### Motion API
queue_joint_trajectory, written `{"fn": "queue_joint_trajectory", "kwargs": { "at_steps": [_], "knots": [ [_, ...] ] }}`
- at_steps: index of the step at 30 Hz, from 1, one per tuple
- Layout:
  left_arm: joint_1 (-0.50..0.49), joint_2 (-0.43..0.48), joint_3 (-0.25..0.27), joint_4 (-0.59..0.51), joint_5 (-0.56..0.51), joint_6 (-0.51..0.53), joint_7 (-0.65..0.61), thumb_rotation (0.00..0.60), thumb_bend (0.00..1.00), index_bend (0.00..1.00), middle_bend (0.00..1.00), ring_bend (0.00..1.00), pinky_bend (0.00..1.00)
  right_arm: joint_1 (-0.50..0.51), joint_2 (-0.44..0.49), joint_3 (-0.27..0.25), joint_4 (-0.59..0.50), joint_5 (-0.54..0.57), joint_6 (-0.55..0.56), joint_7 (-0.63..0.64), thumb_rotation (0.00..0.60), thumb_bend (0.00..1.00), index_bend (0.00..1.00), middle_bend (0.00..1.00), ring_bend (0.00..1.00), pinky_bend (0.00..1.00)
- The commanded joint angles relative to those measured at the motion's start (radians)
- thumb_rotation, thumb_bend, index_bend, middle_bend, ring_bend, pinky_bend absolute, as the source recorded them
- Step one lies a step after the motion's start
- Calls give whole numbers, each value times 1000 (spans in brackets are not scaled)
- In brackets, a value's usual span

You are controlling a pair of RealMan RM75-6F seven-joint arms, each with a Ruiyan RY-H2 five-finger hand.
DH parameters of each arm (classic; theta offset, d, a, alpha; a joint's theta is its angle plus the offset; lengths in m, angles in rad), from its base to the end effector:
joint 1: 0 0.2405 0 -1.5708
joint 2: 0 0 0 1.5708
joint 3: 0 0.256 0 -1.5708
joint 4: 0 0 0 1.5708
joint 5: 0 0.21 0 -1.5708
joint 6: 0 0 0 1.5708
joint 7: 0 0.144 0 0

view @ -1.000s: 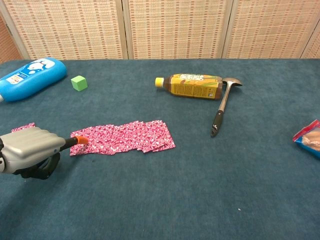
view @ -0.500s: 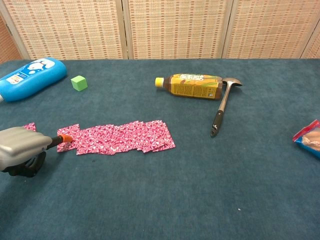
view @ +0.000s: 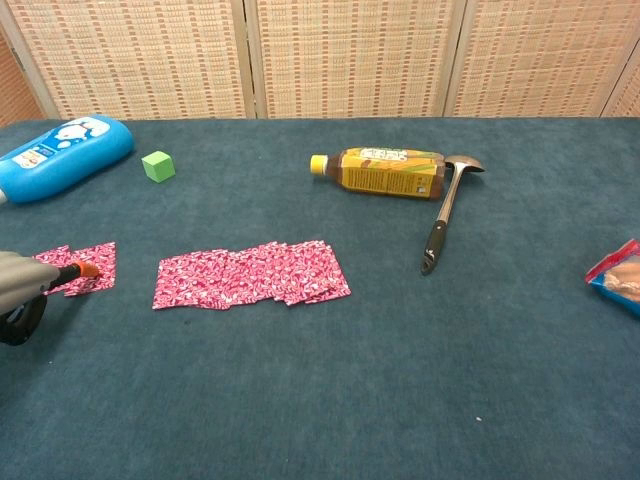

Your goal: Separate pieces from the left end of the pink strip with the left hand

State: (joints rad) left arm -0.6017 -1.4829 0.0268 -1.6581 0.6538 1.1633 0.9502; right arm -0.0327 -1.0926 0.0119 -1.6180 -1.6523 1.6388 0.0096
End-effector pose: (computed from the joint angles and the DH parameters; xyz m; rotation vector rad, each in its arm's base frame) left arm -0.2557 0.2641 -0.0061 -1.7886 -0.8908 -0.1737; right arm -0.3041 -0.1357 0.1730 1.3870 -0.8262 0.9643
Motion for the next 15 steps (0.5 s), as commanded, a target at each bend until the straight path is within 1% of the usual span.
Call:
{"fn": "queue_joint_trajectory", "kwargs": {
  "at_steps": [1, 4, 8, 11, 13, 15],
  "knots": [
    [2, 8, -2, 2, -4, -2, -13, 600, 935, 48, 730, 668, 661, 0, 0, 0, 0, 1, -1, -1, 600, 58, 0, 0, 0, 206],
    [5, 17, 0, 0, 9, -3, -31, 600, 935, 48, 730, 668, 661, 2, -1, 1, -2, 4, -5, -5, 600, 58, 0, 0, 0, 207],
    [15, 27, 10, -9, 85, -7, -86, 600, 936, 35, 729, 668, 663, 2, -1, 1, -3, 6, -8, -8, 600, 58, 0, 0, 0, 207],
    [34, 42, 27, -31, 201, 4, -159, 600, 932, 25, 723, 667, 665, 3, -1, 2, -4, 7, -8, -7, 600, 58, 0, 0, 0, 207],
    [54, 62, 46, -53, 316, 23, -227, 600, 924, 21, 709, 666, 669, 3, 0, 2, -4, 8, -10, -7, 600, 57, 0, 0, 0, 206],
    [80, 88, 71, -74, 451, 60, -310, 600, 897, 20, 668, 658, 680, 4, 2, 1, -5, 9, -13, -7, 600, 57, 0, 0, 0, 206]
  ]
}}
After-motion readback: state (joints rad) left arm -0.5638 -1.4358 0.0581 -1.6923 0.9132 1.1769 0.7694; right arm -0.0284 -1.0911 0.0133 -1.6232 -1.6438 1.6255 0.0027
